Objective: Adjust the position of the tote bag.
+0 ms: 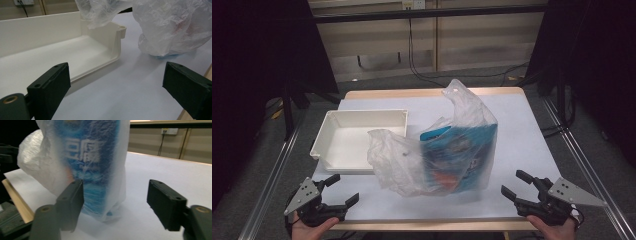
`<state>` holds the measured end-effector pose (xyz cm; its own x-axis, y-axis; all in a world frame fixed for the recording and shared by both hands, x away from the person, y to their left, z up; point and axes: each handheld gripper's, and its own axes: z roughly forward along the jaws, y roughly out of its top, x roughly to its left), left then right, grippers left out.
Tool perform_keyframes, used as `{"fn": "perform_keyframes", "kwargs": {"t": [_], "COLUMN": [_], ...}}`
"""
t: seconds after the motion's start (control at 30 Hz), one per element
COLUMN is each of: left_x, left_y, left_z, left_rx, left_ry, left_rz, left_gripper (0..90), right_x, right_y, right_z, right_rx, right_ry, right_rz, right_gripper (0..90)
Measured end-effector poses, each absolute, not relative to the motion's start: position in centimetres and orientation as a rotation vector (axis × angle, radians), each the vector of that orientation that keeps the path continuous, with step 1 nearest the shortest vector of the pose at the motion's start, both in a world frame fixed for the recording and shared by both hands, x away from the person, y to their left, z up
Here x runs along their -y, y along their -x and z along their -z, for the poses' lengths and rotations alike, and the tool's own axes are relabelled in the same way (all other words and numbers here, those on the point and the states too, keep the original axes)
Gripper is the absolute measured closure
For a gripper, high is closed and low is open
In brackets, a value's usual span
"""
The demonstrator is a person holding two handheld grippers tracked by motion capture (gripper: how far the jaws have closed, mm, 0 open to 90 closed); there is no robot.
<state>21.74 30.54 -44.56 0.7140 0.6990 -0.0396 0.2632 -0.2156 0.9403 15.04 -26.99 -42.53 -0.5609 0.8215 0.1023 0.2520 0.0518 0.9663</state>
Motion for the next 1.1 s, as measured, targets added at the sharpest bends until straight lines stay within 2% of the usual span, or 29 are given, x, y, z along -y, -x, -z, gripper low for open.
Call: {"fn": "perform_keyframes", "kwargs": {"t": [0.07,0.1,0.23,0.63,1.1], "left_x": [-30.5,-30.6,-30.6,-30.7,-31.0], "left_y": [-21.8,-21.8,-21.9,-21.6,-22.1], "left_z": [44.6,44.6,44.6,44.4,44.7], "left_rx": [-0.76,-0.76,-0.759,-0.755,-0.79], "left_ry": [-1.784,-1.784,-1.783,-1.775,-1.767], "left_rz": [-0.48,-0.483,-0.487,-0.503,-0.49], "left_gripper": [7.7,7.8,7.9,8.7,8.1], "right_x": [26.9,27.0,27.0,26.2,25.7], "right_y": [-15.0,-15.0,-15.1,-15.7,-17.6], "right_z": [42.4,42.0,41.2,38.2,34.5], "right_rx": [-1.847,-1.846,-1.856,-1.932,-1.973], "right_ry": [-1.078,-1.077,-1.081,-0.99,-0.932], "right_rz": [-1.545,-1.561,-1.565,-1.614,-1.622], "right_gripper": [33.4,37.1,42.2,51.2,51.9]}}
